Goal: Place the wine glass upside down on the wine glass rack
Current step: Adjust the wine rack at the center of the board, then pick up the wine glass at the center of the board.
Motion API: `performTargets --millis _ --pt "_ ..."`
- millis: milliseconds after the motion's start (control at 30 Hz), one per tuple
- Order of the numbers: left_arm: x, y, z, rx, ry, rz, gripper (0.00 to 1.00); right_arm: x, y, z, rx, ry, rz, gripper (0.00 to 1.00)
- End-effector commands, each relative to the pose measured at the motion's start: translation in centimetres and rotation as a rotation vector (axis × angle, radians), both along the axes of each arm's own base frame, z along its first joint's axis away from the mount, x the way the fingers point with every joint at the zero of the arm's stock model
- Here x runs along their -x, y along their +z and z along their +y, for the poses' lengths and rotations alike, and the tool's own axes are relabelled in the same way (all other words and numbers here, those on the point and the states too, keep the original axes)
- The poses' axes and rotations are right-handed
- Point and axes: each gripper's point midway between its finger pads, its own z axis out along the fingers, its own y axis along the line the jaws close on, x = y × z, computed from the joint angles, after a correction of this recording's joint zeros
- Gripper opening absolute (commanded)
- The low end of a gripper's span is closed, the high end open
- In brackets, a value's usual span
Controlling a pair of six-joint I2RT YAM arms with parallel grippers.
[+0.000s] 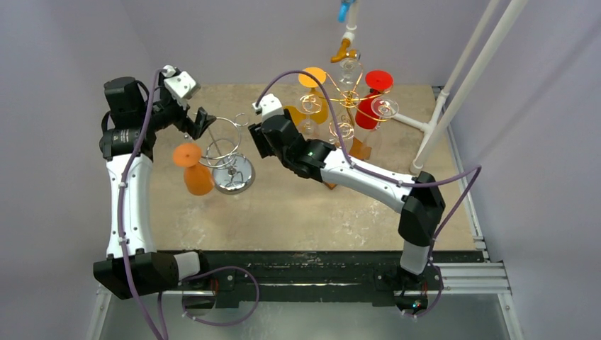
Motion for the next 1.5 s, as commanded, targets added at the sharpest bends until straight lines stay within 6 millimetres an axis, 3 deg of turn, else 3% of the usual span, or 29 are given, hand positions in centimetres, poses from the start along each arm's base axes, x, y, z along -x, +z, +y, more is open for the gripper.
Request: performTargets --millis 0,167,267,500,633,767,1033,1167,1300,1467 --pt "-0.2 3.8 1.5 0.032 0.140 -0.090 0.98 -1.5 1.5 0.6 0.034 -0.010 -0.044 0.69" --pt "0.0 4.8 1.9 0.058 0.186 -0.102 0.99 -2.5 0.4 -0.2 0.089 -0.086 -0.055 0.72" --pt "-0.3 5.2 2.1 0.086 0.216 -0.090 0.99 -1.9 -0.7 -0.4 0.099 -0.100 -0.054 0.75" --pt "-0.3 5.6 2.2 0.098 0.228 -0.093 0.99 3.0 -3.0 -0.4 0.024 -0.126 -0.103 0.77" --pt "-0.1 5.8 2.0 0.103 0.222 -0.097 0.99 5.0 -6.5 -0.8 0.018 -0.136 -0.121 0.80" --pt "-0.2 5.7 2.1 0.110 0.225 -0.090 0.99 4.8 -11.4 -2.4 0.054 -0.218 -0.139 0.98" --pt "0.1 5.9 2.2 0.093 0.229 -0.108 1.00 2.6 -16.0 -3.8 -0.056 -0.381 -0.293 0.99" --pt "-0.1 5.8 2.2 0.102 0.232 -0.109 1.00 1.7 -16.1 -4.2 -0.076 -0.437 -0.389 0.99" --pt "-0.5 5.6 2.0 0.122 0.226 -0.090 1.00 1.4 -13.9 -5.2 -0.116 -0.498 -0.494 0.99" --pt "-0.8 7.5 1.5 0.146 0.191 -0.117 1.00 4.4 -11.1 -4.8 -0.132 -0.410 -0.535 0.99"
